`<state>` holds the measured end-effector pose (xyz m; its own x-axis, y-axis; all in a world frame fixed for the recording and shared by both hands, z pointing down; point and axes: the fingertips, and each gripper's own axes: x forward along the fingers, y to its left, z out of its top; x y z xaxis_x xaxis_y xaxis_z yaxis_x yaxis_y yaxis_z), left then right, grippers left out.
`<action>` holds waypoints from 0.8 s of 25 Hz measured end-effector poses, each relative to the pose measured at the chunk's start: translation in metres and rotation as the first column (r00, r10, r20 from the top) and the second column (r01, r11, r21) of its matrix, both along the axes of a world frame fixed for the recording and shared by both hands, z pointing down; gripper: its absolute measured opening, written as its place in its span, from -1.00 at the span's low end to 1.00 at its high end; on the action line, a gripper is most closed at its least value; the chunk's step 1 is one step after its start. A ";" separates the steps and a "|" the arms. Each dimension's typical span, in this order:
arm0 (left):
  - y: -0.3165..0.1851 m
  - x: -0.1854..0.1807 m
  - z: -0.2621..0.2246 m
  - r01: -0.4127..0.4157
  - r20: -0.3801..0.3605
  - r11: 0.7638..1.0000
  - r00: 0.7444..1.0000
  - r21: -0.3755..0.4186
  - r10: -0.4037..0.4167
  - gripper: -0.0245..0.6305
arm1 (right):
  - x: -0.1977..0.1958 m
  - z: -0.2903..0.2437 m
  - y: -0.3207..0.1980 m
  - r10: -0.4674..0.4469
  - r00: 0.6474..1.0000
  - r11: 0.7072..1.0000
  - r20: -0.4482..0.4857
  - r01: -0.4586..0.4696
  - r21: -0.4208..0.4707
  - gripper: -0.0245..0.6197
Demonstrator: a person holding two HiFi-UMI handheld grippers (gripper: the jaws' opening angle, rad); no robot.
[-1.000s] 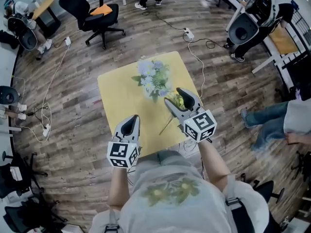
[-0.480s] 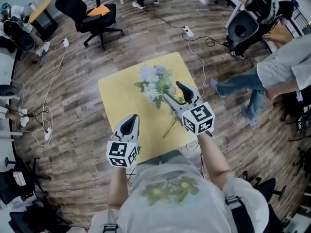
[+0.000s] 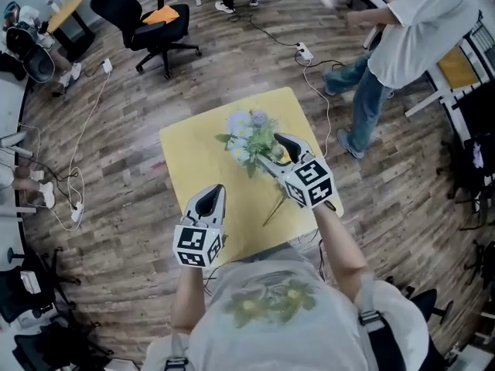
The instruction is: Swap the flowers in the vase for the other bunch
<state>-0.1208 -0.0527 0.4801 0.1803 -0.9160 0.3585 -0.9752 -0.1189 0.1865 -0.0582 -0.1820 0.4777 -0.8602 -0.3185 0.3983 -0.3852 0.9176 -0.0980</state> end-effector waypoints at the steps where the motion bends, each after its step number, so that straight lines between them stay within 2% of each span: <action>1: -0.001 -0.002 0.001 0.002 0.000 1.000 1.000 -0.002 -0.002 -0.87 | -0.001 0.003 -0.001 -0.002 1.000 1.000 -0.008 0.002 -0.004 -0.15; 5: -0.006 -0.012 0.004 0.015 -0.004 1.000 1.000 -0.011 -0.015 -0.87 | -0.004 0.015 -0.006 0.001 0.998 1.000 -0.059 0.000 0.017 -0.17; 7: -0.005 -0.014 0.005 0.015 -0.004 1.000 1.000 -0.014 -0.015 -0.87 | -0.003 0.017 -0.005 0.007 0.998 1.000 -0.066 -0.005 0.027 -0.46; 10: -0.006 -0.012 0.007 0.013 -0.003 1.000 1.000 -0.021 -0.013 -0.87 | 0.000 0.018 -0.002 -0.003 0.998 1.000 -0.055 0.005 0.030 -0.61; 20: -0.007 -0.011 0.009 0.011 -0.006 1.000 1.000 -0.025 -0.011 -0.87 | -0.003 0.012 0.003 -0.043 0.999 0.999 -0.009 0.044 0.032 -0.71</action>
<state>-0.1315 -0.0602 0.4893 0.1721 -0.9086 0.3805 -0.9753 -0.1031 0.1951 -0.0614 -0.1794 0.4898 -0.8704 -0.2936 0.3952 -0.3455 0.9361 -0.0654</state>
